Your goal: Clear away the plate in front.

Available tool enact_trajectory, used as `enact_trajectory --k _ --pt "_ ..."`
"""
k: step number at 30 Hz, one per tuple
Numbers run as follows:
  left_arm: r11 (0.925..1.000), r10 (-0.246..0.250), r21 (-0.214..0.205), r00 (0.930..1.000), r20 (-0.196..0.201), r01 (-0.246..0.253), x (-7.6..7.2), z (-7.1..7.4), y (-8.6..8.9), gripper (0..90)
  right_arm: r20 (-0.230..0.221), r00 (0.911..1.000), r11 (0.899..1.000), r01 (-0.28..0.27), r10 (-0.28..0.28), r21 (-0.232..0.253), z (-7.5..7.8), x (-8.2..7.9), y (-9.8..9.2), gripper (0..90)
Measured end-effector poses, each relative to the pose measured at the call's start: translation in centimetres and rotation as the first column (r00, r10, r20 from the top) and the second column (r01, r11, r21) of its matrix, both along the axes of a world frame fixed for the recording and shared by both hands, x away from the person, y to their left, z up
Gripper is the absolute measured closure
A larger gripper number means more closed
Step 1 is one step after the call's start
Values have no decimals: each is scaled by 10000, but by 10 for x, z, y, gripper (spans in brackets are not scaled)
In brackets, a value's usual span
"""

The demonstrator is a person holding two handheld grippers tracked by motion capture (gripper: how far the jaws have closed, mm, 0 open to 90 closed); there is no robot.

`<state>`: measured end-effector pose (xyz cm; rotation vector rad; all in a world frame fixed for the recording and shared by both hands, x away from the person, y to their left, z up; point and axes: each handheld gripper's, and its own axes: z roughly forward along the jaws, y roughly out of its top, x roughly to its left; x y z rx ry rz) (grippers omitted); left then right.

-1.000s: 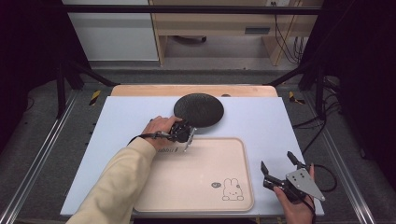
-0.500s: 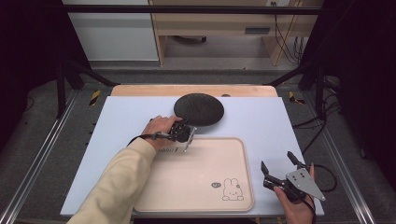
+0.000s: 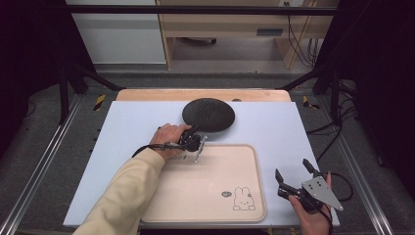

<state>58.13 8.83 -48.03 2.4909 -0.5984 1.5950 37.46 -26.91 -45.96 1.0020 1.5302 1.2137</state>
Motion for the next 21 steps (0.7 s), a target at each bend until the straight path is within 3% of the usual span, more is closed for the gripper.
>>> enact_trajectory --k 7,9,12,13,21 --pt "9999 -92 -134 9998 189 95 -10 5 6 846 5 10000 10000 11 -11 -22 0 0 0 83" --pt "9988 -204 -441 9996 209 213 -13 7 9 846 5 10000 10000 9 -9 -27 0 0 1 83" --pt "9985 -215 -503 9988 439 238 -22 14 14 849 -1 10000 10000 20 -20 -15 0 1 1 83" --pt "9992 -107 -374 9986 521 127 -26 17 15 848 -4 10000 10000 32 -32 -20 0 1 1 83" --pt "9940 372 -1052 9962 789 -288 -59 31 24 847 36 10000 10000 11 -10 -17 1 1 3 84"
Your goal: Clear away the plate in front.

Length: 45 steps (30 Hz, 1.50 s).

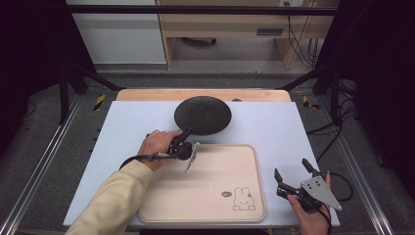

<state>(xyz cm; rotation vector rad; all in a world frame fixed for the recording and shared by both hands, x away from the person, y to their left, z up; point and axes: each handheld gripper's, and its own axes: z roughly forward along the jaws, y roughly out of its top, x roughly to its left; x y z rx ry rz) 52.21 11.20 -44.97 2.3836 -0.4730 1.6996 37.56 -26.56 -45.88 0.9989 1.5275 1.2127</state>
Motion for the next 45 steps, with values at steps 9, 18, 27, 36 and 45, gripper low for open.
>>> enact_trajectory --k 9,18,27,36,45 --pt "9998 -100 -193 9997 208 104 -33 11 3 846 66 10000 10000 -56 55 31 1 0 0 84" --pt "9978 -521 -386 9981 325 534 -55 8 12 847 79 10000 10000 51 -51 32 2 0 -1 85" --pt "9936 -1086 -279 9936 308 1095 -80 0 15 847 48 10000 10000 20 -20 -46 1 0 2 84" --pt "9889 -1433 -340 9892 318 1444 -101 -7 25 849 38 10000 10000 29 -29 -91 1 0 2 86" --pt "9838 -1759 -303 9841 228 1765 -121 -16 34 849 48 10000 9999 22 -22 -119 1 0 4 86"
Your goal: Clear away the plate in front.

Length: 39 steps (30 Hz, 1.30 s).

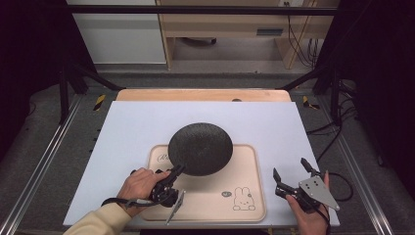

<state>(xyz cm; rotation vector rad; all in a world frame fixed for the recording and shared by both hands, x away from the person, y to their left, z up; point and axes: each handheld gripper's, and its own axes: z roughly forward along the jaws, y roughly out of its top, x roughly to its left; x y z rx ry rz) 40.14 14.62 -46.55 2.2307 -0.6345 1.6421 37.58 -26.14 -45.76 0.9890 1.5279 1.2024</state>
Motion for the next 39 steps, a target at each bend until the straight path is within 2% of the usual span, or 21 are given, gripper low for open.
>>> enact_trajectory --k 10,15,26,32,39 --pt "9992 -371 118 9990 -262 374 -23 -9 3 849 -8 10000 10000 8 -9 -52 0 0 1 87" --pt "9972 -666 316 9975 -233 673 -32 -14 3 848 -5 10000 10000 8 -8 -75 0 1 2 87" --pt "9969 -749 206 9963 -417 758 -41 -17 7 850 -10 10000 9999 74 -74 -87 0 0 1 88" --pt "9961 -799 347 9959 -420 813 -49 -17 12 848 -18 9999 9999 105 -106 -90 0 1 0 88" --pt "9956 -761 490 9950 -645 794 -45 -21 14 848 -6 9999 9999 111 -111 -101 0 1 2 91"
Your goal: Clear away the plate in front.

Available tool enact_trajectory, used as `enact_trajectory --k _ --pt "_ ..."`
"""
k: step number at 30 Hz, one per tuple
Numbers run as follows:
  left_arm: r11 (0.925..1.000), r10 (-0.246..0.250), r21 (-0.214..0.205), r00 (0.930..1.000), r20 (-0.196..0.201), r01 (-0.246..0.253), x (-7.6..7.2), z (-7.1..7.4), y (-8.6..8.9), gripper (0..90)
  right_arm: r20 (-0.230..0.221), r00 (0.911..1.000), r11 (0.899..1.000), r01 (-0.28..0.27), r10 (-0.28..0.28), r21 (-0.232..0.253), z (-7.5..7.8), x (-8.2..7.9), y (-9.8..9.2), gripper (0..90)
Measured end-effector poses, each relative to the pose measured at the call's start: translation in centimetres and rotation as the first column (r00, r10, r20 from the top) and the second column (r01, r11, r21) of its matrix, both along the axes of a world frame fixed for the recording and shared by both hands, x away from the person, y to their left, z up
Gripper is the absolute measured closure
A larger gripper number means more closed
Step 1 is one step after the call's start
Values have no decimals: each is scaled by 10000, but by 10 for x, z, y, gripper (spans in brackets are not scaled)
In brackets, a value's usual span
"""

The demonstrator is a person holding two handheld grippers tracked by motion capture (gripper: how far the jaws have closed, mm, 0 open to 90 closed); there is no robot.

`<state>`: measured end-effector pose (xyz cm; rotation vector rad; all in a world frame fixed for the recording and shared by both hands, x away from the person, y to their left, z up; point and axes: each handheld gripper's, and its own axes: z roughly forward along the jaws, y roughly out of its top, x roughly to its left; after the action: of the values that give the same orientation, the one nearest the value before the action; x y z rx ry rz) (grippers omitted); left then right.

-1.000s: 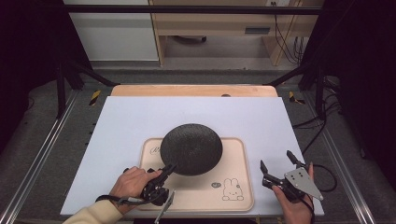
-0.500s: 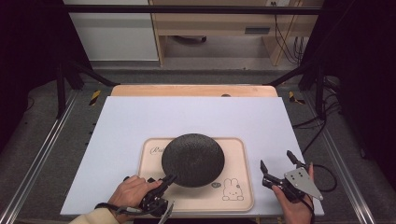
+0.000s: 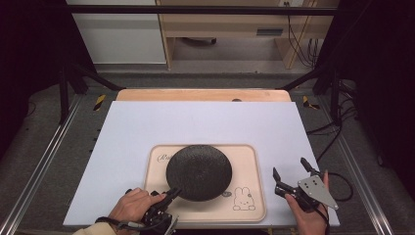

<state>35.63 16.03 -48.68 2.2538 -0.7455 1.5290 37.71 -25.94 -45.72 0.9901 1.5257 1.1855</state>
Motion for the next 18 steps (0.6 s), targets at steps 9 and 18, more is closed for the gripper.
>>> enact_trajectory --k 9,18 --pt "9999 -93 132 10000 -19 93 3 -3 -6 848 -36 10000 10000 15 -15 -38 -1 1 -1 91" --pt "9998 -180 29 9998 -113 181 8 -5 -11 849 -17 10000 10000 47 -47 -9 -1 0 -2 91"
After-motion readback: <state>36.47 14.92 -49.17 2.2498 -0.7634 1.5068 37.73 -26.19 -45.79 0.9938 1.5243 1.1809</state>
